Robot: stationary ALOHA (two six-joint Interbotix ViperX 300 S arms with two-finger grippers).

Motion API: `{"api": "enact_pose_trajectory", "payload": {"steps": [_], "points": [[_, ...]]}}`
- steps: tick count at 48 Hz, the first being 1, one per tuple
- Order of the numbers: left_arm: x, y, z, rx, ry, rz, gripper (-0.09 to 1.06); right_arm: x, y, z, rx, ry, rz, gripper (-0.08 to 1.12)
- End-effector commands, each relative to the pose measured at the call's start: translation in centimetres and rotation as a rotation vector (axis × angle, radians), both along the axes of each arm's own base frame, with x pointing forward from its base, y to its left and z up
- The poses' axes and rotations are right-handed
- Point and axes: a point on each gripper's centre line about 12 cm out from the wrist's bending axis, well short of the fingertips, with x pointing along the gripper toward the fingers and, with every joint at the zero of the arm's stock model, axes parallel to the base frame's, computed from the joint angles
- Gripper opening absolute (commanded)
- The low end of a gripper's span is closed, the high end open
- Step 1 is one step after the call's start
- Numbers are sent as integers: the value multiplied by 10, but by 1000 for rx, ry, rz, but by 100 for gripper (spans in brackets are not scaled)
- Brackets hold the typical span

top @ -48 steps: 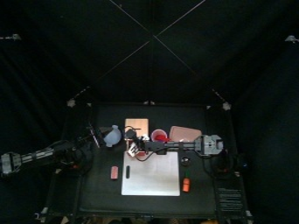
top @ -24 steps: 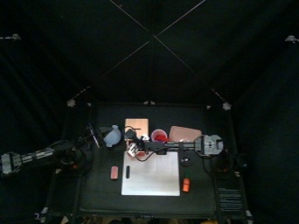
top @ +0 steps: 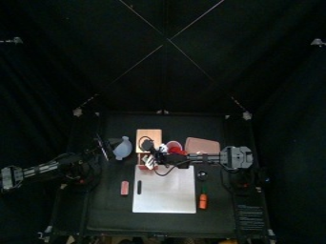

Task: Place sushi on board then cut the sushi with the knife then place the pieces on the plate
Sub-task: Grasp knife edge with left hand

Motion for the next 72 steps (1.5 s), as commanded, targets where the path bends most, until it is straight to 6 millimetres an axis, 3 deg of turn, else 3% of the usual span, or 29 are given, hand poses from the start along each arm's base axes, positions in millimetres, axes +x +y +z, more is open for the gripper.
{"api": "enact_pose_trajectory", "payload": {"steps": [1, 11, 19, 27, 34, 39, 43, 53, 60, 72], "points": [[1, 2, 9, 14, -25, 7, 6, -3, 1, 28, 9, -66, 7, 80], [3, 3, 15, 20, -39, 7, 6, -17, 4, 50, -13, -98, 16, 82], [4, 3, 22, 26, -54, 7, 6, -56, 6, 69, -6, -160, 18, 82], [5, 4, 24, 29, -61, 7, 6, -95, 21, 90, 36, -412, 111, 80], [4, 4, 22, 17, -68, 14, 6, -115, 27, 86, 40, -551, 182, 74], [3, 5, 21, 12, -72, 20, 6, -122, 30, 71, -9, -520, 235, 63], [3, 5, 21, 16, -70, 20, 6, -124, 31, 61, -38, -489, 260, 47], [3, 4, 22, 14, -72, 19, 6, -123, 32, 58, -50, -485, 280, 14], [4, 4, 21, 10, -73, 16, 6, -123, 34, 59, -66, -497, 306, 12], [4, 3, 20, 9, -70, 11, 6, -125, 54, 62, -78, -599, 425, 13]]}}
